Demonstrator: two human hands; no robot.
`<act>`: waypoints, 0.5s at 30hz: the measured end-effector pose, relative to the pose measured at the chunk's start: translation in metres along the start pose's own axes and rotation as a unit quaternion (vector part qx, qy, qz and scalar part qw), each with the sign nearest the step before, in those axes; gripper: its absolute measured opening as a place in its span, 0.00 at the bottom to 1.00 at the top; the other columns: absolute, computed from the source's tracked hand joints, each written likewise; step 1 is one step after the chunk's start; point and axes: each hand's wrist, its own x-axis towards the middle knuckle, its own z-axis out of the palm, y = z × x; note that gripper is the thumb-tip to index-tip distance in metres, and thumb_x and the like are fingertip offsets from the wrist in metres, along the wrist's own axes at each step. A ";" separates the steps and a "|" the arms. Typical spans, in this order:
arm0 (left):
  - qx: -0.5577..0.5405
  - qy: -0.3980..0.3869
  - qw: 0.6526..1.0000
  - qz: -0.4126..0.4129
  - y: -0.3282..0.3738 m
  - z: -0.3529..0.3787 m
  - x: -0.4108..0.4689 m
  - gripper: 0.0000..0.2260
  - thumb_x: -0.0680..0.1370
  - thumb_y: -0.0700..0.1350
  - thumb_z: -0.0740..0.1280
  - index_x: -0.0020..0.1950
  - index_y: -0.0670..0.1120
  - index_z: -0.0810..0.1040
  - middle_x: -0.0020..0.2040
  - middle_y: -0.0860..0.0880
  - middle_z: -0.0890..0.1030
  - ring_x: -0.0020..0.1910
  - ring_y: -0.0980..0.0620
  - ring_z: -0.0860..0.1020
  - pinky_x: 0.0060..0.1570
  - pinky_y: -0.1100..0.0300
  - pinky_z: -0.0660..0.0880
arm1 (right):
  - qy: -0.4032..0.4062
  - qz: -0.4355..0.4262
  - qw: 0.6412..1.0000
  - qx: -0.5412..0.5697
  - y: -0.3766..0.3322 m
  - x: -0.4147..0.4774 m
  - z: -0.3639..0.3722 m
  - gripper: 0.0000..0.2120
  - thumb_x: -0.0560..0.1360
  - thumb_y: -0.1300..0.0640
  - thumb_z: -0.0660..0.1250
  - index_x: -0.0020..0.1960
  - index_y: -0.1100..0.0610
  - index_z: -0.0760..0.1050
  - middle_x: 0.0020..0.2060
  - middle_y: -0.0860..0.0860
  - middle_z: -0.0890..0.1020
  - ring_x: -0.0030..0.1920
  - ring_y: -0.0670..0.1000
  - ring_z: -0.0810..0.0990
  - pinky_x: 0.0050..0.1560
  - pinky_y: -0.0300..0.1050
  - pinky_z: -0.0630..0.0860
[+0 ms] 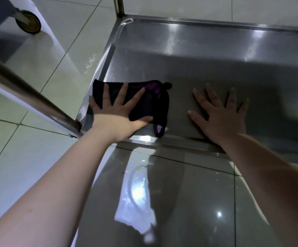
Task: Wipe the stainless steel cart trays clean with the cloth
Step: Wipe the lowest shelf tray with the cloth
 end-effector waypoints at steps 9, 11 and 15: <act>0.004 -0.008 1.000 0.008 0.021 -0.030 0.113 0.36 0.70 0.79 0.47 0.75 0.72 0.41 0.81 0.55 0.41 0.77 0.38 0.36 0.67 0.27 0.36 | 0.001 0.013 1.000 0.002 -0.002 0.002 0.000 0.32 0.70 0.24 0.38 0.72 0.26 0.36 0.77 0.35 0.42 0.77 0.64 0.39 0.71 0.73 0.37; 0.003 -0.002 1.000 0.011 0.022 -0.029 0.111 0.35 0.70 0.79 0.47 0.74 0.72 0.41 0.81 0.55 0.42 0.78 0.38 0.37 0.67 0.27 0.37 | 0.001 0.014 1.000 0.004 -0.001 0.003 -0.001 0.32 0.70 0.24 0.38 0.72 0.26 0.36 0.77 0.35 0.42 0.77 0.64 0.39 0.71 0.73 0.37; -0.010 0.010 1.000 0.015 0.019 -0.018 0.064 0.33 0.70 0.78 0.44 0.73 0.74 0.39 0.81 0.54 0.43 0.78 0.37 0.38 0.67 0.26 0.39 | -0.006 0.015 1.000 -0.002 0.000 0.003 -0.001 0.33 0.69 0.23 0.37 0.72 0.27 0.36 0.78 0.36 0.42 0.77 0.64 0.39 0.71 0.72 0.37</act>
